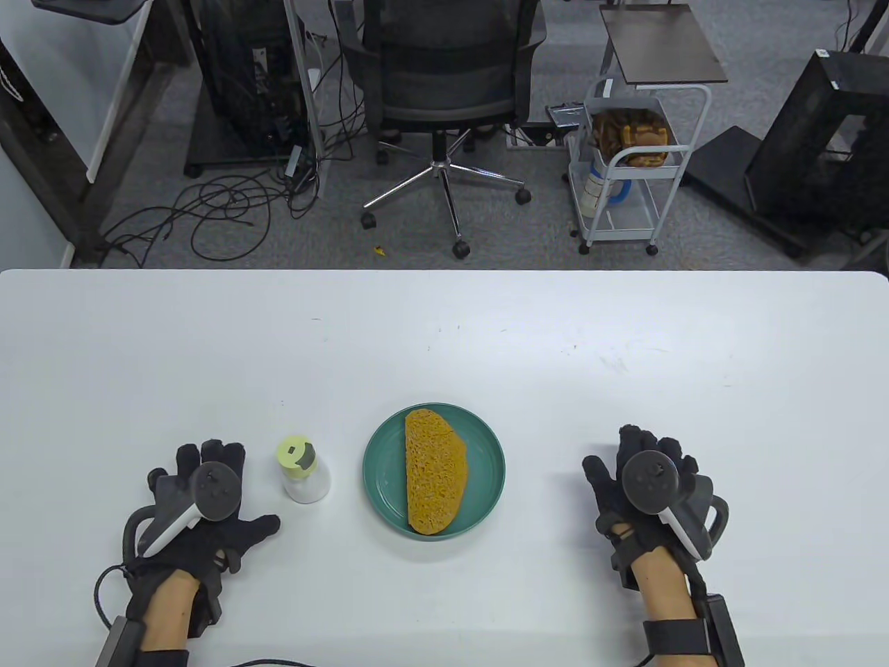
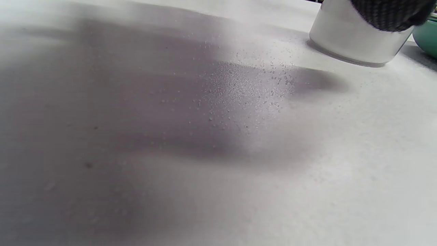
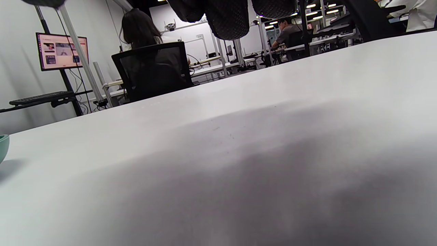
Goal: Press dispenser to sprinkle granules onto bread slice
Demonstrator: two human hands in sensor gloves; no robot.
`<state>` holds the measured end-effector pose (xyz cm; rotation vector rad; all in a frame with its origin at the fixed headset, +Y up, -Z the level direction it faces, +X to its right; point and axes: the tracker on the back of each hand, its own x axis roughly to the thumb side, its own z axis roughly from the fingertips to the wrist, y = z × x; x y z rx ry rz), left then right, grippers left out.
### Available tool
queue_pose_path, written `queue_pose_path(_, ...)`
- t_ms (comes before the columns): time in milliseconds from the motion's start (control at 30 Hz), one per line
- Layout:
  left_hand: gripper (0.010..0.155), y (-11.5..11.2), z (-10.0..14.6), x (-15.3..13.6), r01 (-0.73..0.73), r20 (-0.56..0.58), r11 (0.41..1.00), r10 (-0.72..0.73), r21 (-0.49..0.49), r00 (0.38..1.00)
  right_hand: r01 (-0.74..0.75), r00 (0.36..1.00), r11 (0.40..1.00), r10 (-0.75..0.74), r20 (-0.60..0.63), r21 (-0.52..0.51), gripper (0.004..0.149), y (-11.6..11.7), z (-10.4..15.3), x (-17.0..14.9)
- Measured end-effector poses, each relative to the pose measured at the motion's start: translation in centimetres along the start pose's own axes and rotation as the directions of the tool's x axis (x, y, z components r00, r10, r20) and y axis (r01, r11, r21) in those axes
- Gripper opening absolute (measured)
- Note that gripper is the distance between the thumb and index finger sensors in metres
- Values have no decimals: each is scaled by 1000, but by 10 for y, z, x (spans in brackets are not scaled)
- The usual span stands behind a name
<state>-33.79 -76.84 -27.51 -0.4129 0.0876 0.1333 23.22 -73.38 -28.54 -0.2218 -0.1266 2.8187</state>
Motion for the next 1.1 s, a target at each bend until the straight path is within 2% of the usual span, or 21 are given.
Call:
queue_pose_path(867,113,0,2,2,-55,64,998,52,38,997,-4,1000,1000,5,-18,23,76,2,1,0)
queue_pose_path(1100,113,0,3,3,-59,68,998,57,29,996,-18,999,997,21,-39,69,76,8,0,-3)
